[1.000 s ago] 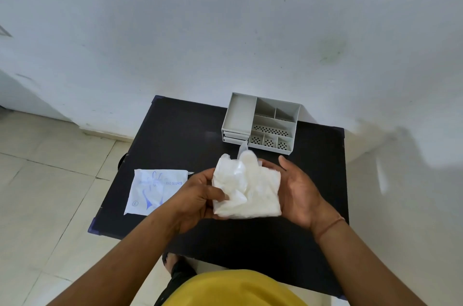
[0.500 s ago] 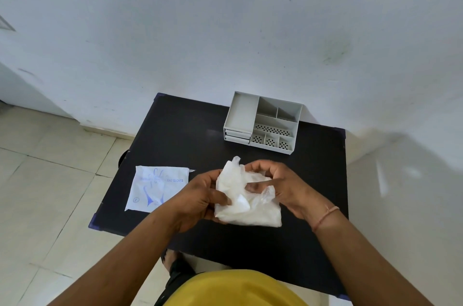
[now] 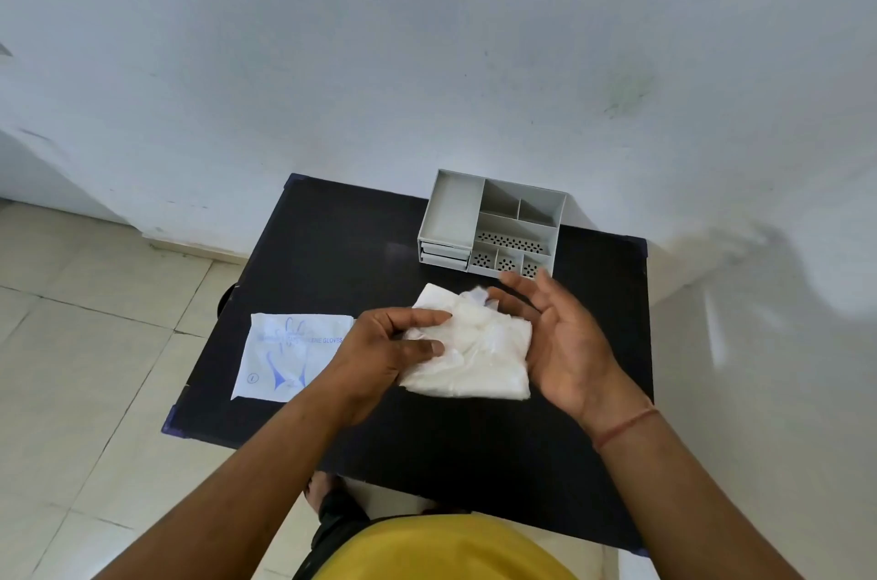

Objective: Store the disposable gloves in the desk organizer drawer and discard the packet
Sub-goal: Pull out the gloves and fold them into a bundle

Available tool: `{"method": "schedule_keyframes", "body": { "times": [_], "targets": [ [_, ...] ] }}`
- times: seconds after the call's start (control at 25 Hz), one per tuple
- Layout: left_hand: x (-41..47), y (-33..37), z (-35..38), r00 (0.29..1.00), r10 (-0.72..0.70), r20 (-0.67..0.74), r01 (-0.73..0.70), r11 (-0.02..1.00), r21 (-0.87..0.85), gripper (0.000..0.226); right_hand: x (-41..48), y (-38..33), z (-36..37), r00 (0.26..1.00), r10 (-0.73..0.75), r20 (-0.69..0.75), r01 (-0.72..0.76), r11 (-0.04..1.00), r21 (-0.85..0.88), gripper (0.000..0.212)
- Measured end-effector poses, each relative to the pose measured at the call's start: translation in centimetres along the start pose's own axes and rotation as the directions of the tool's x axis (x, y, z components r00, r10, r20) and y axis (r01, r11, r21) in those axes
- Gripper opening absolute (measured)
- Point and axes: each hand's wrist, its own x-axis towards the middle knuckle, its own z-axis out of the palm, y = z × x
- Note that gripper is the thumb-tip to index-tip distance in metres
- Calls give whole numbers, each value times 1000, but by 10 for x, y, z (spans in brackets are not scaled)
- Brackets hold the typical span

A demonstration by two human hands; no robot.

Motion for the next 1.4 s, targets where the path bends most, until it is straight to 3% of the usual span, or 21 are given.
{"method": "schedule_keyframes", "body": {
  "times": [0.08,0.24,0.32,0.36,0.44,0.52,0.64,0.72,0.88,1.0,1.12,1.24,1.32,1.4],
  "targets": [
    [0,-1,2,998,31,-53,-33,999,-34,35,-7,0,-10,1000,-19,-21,20,998,61,51],
    [-3,3,5,990,102,-97,-107,993,-48,37,-27,5,-13,976,-146,164,161,984,-83,57],
    [-4,4,7,986,137,-95,-142,988,-53,38,-28,8,-2,960,-213,181,267,892,-365,45],
    [-3,4,9,984,155,-90,-161,985,-63,38,-26,10,5,957,-236,166,289,792,-538,35],
    [-3,2,12,981,179,-81,-185,979,-88,39,-21,12,14,965,-232,118,247,669,-701,21],
    [-3,2,10,982,167,-86,-177,976,-125,39,-19,6,19,963,-245,114,263,752,-605,23],
    [-4,1,4,988,140,-69,-151,972,-179,39,-18,-11,19,967,-255,5,253,957,-144,34],
    [-5,-1,2,992,118,-34,-122,969,-214,38,-6,-22,13,992,-118,-47,119,993,21,45],
    [-11,-5,-1,995,72,75,-57,981,-187,40,17,-28,6,965,254,65,-232,944,-236,68],
    [-13,-8,-7,982,24,189,-9,997,-79,41,17,-29,4,919,367,141,-264,842,-471,51],
    [-15,-4,-12,968,-25,249,19,1000,24,43,6,-27,13,877,439,197,-184,684,-706,31],
    [-10,5,-13,965,-10,261,-25,991,129,51,-4,-18,22,924,349,155,-94,601,-794,28],
    [-3,13,-12,986,44,158,-59,994,89,62,-7,-10,20,971,205,125,-44,665,-746,32],
    [1,16,-9,998,20,56,-12,990,-139,55,-11,2,18,994,64,92,5,791,-611,30]
  ]
}}
